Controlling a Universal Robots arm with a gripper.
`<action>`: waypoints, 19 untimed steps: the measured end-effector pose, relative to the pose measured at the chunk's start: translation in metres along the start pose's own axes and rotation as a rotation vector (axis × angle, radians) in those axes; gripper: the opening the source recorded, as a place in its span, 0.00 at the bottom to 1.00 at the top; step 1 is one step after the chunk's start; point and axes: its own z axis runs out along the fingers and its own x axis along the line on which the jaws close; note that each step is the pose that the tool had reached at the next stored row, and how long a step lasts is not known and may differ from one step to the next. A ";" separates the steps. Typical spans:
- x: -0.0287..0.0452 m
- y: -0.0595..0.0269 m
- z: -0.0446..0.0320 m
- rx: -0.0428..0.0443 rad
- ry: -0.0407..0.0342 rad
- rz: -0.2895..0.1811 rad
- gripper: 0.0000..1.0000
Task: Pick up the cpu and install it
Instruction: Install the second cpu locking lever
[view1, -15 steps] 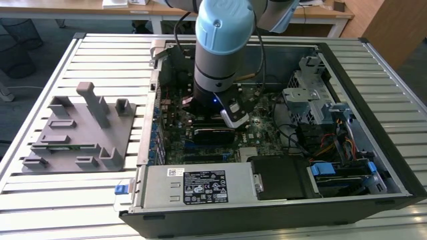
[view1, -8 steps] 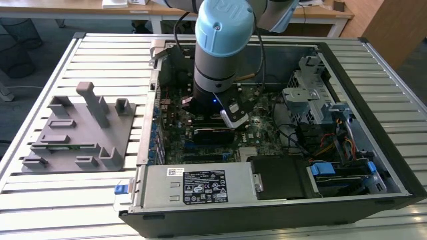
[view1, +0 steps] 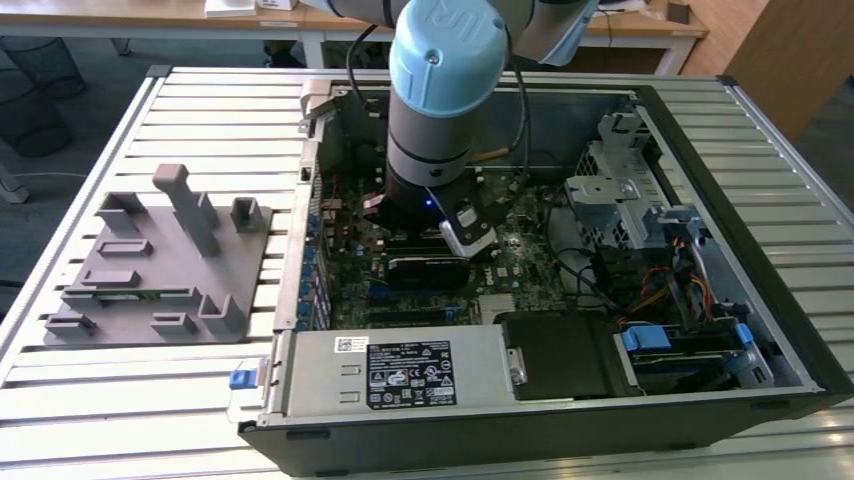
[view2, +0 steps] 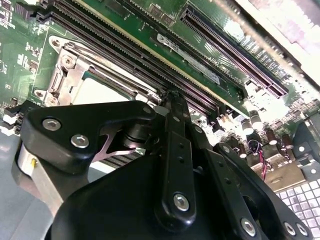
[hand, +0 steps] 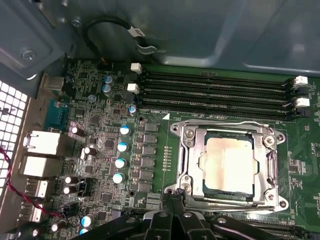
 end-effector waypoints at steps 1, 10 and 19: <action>0.0002 0.0000 0.0001 -0.0019 -0.0002 0.000 0.11; 0.0007 0.0007 0.0005 -0.0131 -0.0013 -0.001 0.11; 0.0008 0.0006 0.0010 -0.0063 -0.0006 0.000 0.11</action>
